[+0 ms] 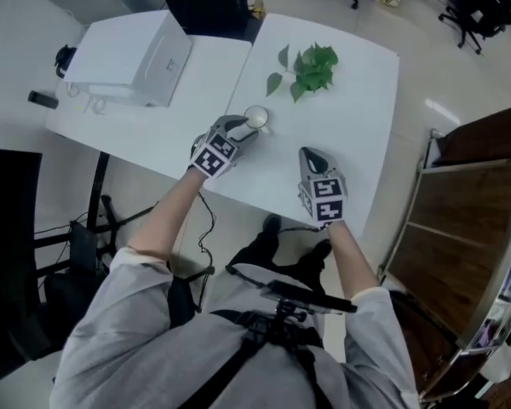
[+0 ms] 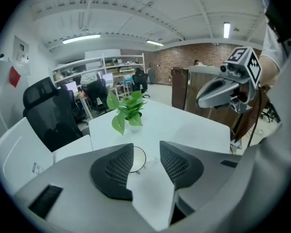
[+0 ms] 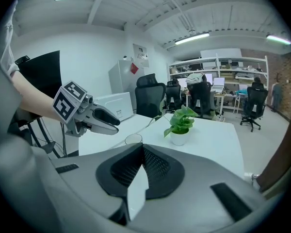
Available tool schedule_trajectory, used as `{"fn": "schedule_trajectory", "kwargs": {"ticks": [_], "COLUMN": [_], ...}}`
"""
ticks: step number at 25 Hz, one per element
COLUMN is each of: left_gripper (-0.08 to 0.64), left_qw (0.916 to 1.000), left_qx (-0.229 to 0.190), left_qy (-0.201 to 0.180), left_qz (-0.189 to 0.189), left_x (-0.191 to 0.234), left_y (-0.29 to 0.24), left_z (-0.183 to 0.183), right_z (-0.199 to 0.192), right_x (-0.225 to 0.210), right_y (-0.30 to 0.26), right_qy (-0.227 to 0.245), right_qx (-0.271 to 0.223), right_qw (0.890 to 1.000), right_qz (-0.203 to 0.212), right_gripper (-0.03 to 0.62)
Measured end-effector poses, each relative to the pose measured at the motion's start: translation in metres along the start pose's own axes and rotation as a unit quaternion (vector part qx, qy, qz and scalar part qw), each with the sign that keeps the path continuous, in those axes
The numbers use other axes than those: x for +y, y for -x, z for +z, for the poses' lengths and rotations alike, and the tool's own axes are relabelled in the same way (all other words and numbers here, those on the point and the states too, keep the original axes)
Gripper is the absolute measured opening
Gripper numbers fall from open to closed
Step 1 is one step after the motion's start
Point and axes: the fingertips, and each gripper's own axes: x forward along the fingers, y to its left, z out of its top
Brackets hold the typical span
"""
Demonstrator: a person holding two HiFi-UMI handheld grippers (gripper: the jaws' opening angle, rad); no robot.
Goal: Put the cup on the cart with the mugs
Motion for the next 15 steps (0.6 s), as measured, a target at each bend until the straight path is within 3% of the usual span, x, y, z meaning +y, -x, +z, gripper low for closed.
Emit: {"fn": "schedule_trajectory", "kwargs": {"ticks": [5, 10, 15], "left_gripper": [0.297, 0.442, 0.471], "left_qw": [0.9951, 0.9837, 0.9698], "left_qx": [0.065, 0.111, 0.149], "left_qy": [-0.063, -0.102, -0.145], "left_qz": [-0.04, -0.098, -0.127], "left_x": [0.015, 0.013, 0.021], "left_y": [-0.037, -0.062, -0.078], "left_z": [-0.023, -0.044, -0.058], "right_z": [-0.002, -0.001, -0.004], "right_x": [-0.012, -0.017, -0.02], "right_y": [-0.034, -0.055, -0.067], "right_qy": [0.002, -0.007, -0.004], "right_qx": [0.014, 0.021, 0.026], "right_qw": [1.0, 1.0, 0.999], "right_qz": [-0.014, -0.021, -0.023], "right_gripper": [0.008, 0.008, 0.008]}}
